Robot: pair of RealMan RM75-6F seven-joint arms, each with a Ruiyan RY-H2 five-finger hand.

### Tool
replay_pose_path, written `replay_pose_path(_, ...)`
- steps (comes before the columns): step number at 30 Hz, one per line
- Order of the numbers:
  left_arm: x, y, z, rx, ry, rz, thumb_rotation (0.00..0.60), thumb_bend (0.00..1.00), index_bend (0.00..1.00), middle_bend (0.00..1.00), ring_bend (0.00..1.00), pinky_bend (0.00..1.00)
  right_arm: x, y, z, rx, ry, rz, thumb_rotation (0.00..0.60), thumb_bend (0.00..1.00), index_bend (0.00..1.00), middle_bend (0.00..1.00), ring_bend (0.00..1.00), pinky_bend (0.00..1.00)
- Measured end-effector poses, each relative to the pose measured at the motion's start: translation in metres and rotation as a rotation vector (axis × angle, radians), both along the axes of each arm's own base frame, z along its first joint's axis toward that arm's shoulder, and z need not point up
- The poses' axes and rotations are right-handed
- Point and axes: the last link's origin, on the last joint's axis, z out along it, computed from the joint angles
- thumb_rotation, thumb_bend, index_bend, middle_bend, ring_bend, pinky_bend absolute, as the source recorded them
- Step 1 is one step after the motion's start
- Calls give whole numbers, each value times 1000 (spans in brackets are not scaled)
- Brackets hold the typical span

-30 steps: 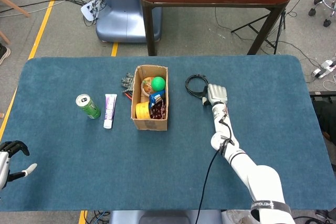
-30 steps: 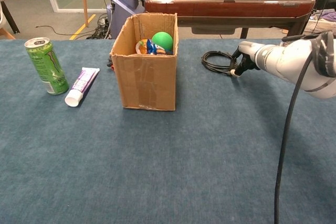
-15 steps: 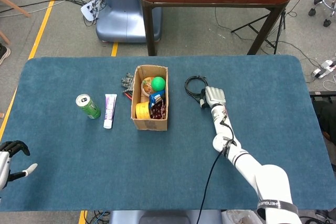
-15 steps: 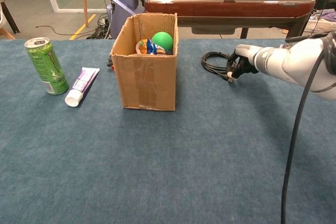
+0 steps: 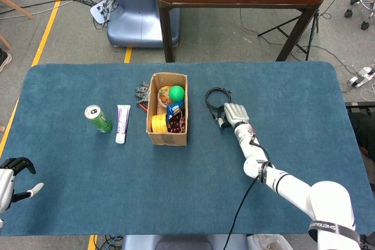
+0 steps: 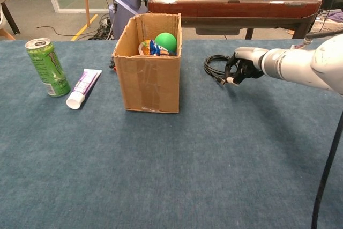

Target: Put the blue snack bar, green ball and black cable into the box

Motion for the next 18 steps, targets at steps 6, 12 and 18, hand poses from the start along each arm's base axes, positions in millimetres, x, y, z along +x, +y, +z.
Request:
replay_pose_path(6, 0, 0, 0, 0, -1, 1, 600, 76, 565, 461, 374, 681, 3, -2, 17, -34, -3, 32, 600, 363, 566, 1000, 1000, 1000)
replay_pose_path(12, 0, 0, -1, -2, 1, -1, 600, 76, 565, 461, 374, 681, 7, -10, 27, -74, 81, 110, 600, 120, 548, 1000, 1000, 1000)
replay_pose_path(18, 0, 0, -1, 0, -1, 0, 600, 76, 565, 461, 374, 681, 8, -20, 31, -101, 254, 207, 600, 27, 509, 1000, 1000, 1000)
